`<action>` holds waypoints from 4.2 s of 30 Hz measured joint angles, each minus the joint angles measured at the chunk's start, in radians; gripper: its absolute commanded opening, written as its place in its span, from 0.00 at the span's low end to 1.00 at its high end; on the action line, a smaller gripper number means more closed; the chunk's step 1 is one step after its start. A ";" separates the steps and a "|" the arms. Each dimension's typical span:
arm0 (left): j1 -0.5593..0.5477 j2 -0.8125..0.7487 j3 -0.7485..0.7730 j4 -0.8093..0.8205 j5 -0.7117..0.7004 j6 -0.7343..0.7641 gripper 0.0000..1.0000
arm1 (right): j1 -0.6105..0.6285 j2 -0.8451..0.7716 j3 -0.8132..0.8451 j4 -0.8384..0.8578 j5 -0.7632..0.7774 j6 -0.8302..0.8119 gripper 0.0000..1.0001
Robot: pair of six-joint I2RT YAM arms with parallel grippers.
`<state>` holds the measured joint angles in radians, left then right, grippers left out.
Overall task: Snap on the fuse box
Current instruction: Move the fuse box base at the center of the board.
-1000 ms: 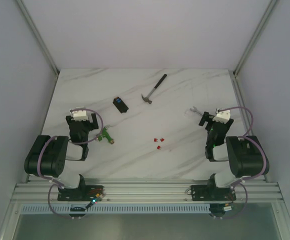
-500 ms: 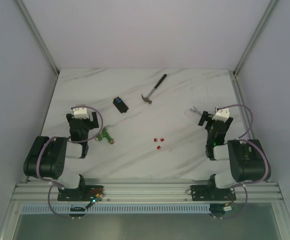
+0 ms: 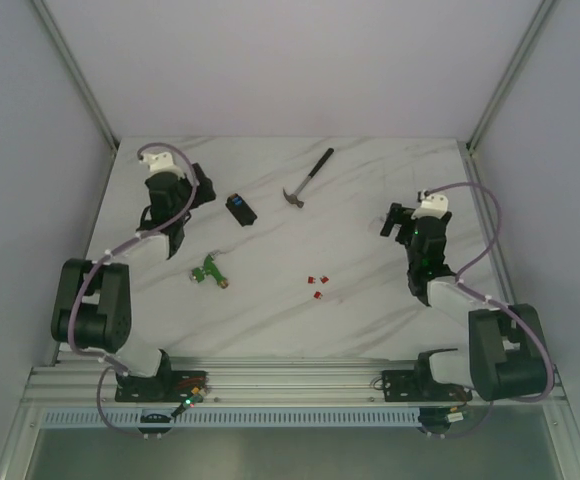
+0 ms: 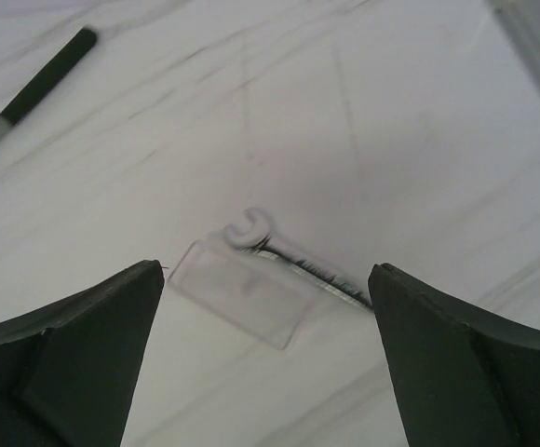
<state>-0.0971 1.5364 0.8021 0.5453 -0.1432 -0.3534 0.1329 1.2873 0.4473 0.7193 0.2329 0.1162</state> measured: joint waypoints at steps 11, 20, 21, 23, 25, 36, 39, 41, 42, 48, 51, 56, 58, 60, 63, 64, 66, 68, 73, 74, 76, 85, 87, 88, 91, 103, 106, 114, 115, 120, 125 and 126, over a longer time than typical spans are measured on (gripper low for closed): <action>-0.119 0.315 0.345 -0.193 0.030 -0.074 0.94 | 0.121 0.031 0.027 -0.124 -0.054 0.023 1.00; -0.118 0.531 0.573 -0.335 0.129 0.040 0.77 | 0.152 0.052 0.066 -0.154 -0.080 0.021 1.00; -0.118 0.545 0.587 -0.348 0.142 0.052 0.74 | 0.154 0.053 0.066 -0.156 -0.083 0.019 1.00; -0.118 0.568 0.613 -0.375 0.167 0.072 0.70 | 0.155 0.057 0.066 -0.162 -0.085 0.018 1.00; -0.118 0.587 0.632 -0.395 0.192 0.090 0.70 | 0.157 0.062 0.068 -0.170 -0.090 0.017 1.00; -0.120 0.536 0.552 -0.458 0.319 0.101 0.69 | 0.162 0.080 0.089 -0.189 -0.104 0.007 1.00; -0.131 0.484 0.491 -0.466 0.342 0.079 0.69 | 0.164 0.093 0.103 -0.197 -0.107 0.006 1.00; -0.146 0.451 0.458 -0.472 0.354 0.061 0.70 | 0.167 0.099 0.111 -0.203 -0.110 0.003 1.00; -0.155 0.435 0.442 -0.472 0.359 0.049 0.71 | 0.168 0.101 0.113 -0.204 -0.112 0.002 1.00; -0.220 0.377 0.363 -0.463 0.398 -0.013 0.72 | 0.171 0.104 0.121 -0.220 -0.128 -0.006 1.00; -0.254 0.339 0.315 -0.462 0.406 -0.032 0.73 | 0.176 0.108 0.128 -0.231 -0.137 -0.010 1.00; -0.313 0.267 0.227 -0.464 0.440 -0.063 0.75 | 0.183 0.114 0.134 -0.243 -0.149 -0.017 1.00; -0.330 0.233 0.192 -0.469 0.452 -0.072 0.76 | 0.186 0.121 0.140 -0.248 -0.152 -0.020 1.00; -0.340 0.200 0.164 -0.478 0.461 -0.075 0.79 | 0.191 0.126 0.145 -0.257 -0.155 -0.024 1.00; -0.349 0.149 0.138 -0.493 0.457 -0.048 0.81 | 0.203 0.132 0.154 -0.270 -0.158 -0.032 1.00; -0.351 0.135 0.137 -0.497 0.450 -0.025 0.82 | 0.208 0.135 0.158 -0.278 -0.159 -0.034 1.00; -0.357 0.114 0.137 -0.498 0.428 0.036 0.83 | 0.217 0.141 0.164 -0.290 -0.162 -0.037 1.00; -0.368 0.103 0.141 -0.499 0.401 0.119 0.85 | 0.226 0.143 0.166 -0.300 -0.166 -0.039 1.00; -0.415 0.134 0.188 -0.506 0.354 0.355 0.85 | 0.239 0.145 0.173 -0.320 -0.167 -0.043 1.00; -0.418 0.150 0.200 -0.505 0.352 0.393 0.85 | 0.240 0.145 0.175 -0.323 -0.166 -0.044 1.00; -0.420 0.192 0.225 -0.506 0.354 0.468 0.85 | 0.240 0.145 0.177 -0.332 -0.166 -0.047 1.00; -0.419 0.275 0.268 -0.521 0.477 0.629 0.84 | 0.240 0.145 0.177 -0.358 -0.166 -0.055 1.00; -0.419 0.287 0.274 -0.521 0.515 0.636 0.83 | 0.240 0.145 0.177 -0.359 -0.166 -0.057 1.00; -0.420 0.292 0.275 -0.521 0.528 0.638 0.82 | 0.240 0.145 0.177 -0.360 -0.166 -0.058 1.00; -0.422 0.311 0.278 -0.521 0.543 0.641 0.77 | 0.241 0.145 0.177 -0.360 -0.166 -0.058 1.00; -0.423 0.312 0.269 -0.519 0.446 0.554 0.64 | 0.249 0.145 0.177 -0.363 -0.166 -0.057 1.00; -0.425 0.279 0.225 -0.507 0.391 0.500 0.64 | 0.256 0.145 0.177 -0.364 -0.166 -0.053 1.00; -0.448 0.163 0.097 -0.502 0.256 0.323 0.65 | 0.294 0.144 0.182 -0.387 -0.166 -0.031 1.00; -0.457 0.150 0.084 -0.504 0.245 0.303 0.66 | 0.302 0.143 0.183 -0.393 -0.166 -0.028 1.00; -0.495 0.130 0.062 -0.503 0.212 0.228 0.69 | 0.344 0.126 0.190 -0.438 -0.165 -0.008 1.00; -0.512 0.129 0.062 -0.500 0.196 0.187 0.79 | 0.387 0.107 0.214 -0.511 -0.157 0.004 1.00; -0.513 0.127 0.062 -0.500 0.196 0.177 0.83 | 0.394 0.103 0.218 -0.528 -0.157 0.007 1.00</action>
<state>-0.6102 1.6634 0.8639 0.0448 0.0528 -0.1764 0.5270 1.3899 0.6651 0.1909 0.0761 0.1230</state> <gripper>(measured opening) 0.749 0.998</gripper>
